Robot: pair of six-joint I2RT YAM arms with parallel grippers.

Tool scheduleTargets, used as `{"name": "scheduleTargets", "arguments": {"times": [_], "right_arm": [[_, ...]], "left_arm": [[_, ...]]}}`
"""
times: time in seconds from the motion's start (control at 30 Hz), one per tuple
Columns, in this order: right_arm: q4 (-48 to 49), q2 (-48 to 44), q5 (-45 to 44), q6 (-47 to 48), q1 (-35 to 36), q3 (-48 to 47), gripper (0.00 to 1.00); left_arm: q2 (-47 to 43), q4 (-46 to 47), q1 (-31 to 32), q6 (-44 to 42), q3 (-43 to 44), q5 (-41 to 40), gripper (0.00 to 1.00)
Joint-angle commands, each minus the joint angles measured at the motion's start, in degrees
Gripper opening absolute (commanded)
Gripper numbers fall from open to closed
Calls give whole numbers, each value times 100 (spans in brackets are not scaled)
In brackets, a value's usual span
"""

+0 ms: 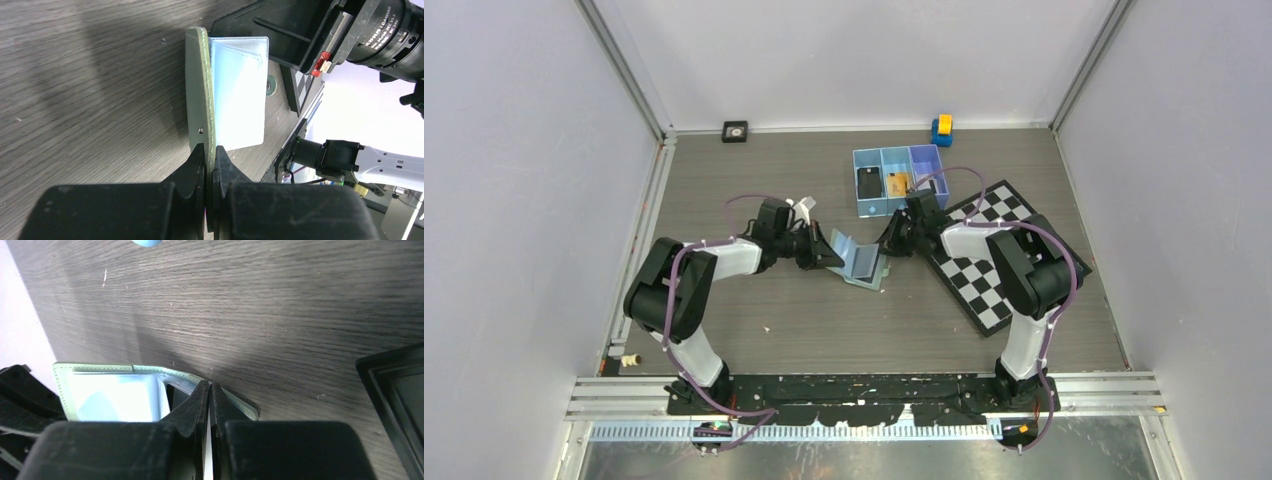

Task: Take the credit cards out of the card holder
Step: Open the card holder at the center of the board.

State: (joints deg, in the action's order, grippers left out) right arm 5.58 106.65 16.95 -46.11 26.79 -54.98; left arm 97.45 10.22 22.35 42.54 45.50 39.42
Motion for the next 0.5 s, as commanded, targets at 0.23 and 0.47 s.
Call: {"name": "scheduleTargets", "arguments": {"times": [0.23, 0.47], "right_arm": [[837, 31, 914, -612, -182, 365, 19], [848, -40, 952, -572, -218, 376, 11]], "left_arm": [[-152, 722, -132, 107, -39, -300, 1], [-139, 798, -134, 149, -58, -237, 1]]}}
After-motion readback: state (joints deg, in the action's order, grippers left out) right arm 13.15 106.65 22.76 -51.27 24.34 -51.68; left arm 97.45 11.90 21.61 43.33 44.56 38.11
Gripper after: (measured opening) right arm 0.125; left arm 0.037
